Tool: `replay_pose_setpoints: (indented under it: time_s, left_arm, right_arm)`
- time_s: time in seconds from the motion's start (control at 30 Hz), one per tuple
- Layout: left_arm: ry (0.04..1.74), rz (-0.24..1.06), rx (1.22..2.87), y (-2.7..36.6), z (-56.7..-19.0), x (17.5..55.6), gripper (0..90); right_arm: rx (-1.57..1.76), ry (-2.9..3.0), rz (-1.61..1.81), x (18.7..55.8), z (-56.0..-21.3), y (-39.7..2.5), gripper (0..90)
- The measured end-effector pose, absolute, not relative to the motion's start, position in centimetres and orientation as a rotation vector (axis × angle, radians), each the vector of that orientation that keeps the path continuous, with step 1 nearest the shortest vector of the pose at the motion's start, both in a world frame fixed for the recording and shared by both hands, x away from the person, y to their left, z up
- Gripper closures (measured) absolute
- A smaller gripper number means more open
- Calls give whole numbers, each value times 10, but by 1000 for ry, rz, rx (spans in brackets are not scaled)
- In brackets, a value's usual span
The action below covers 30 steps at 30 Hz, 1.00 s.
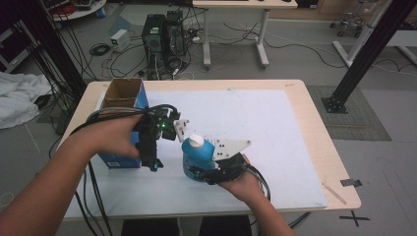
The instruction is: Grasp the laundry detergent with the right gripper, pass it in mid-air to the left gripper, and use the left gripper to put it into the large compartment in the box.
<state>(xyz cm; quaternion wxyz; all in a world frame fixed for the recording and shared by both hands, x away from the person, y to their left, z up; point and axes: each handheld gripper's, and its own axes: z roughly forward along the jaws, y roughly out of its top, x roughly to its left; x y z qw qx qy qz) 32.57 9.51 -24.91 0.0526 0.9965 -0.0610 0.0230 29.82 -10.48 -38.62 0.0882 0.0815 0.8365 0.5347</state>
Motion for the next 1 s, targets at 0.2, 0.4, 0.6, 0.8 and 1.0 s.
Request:
replay_pose_setpoints:
  time_s: [0.2, 0.4, 0.6, 0.8, 1.0]
  left_arm:
    - [-213, 54, 3031, 89, -250, 322, 19]
    - [-252, 53, 3022, 83, -250, 318, 19]
    - [-270, 28, 3033, 77, -255, 314, 19]
    - [-278, 27, 3039, 73, -258, 313, 19]
    - [-278, 42, 3036, 74, -259, 311, 19]
  right_arm:
    - [170, 2547, 1599, 301, -388, -96, 455]
    - [118, 2593, 1598, 302, -390, -88, 455]
    - [78, 2623, 1604, 303, -392, -80, 455]
    - [42, 2649, 1611, 303, -392, -72, 454]
    - [11, 2665, 1612, 305, -393, -63, 455]
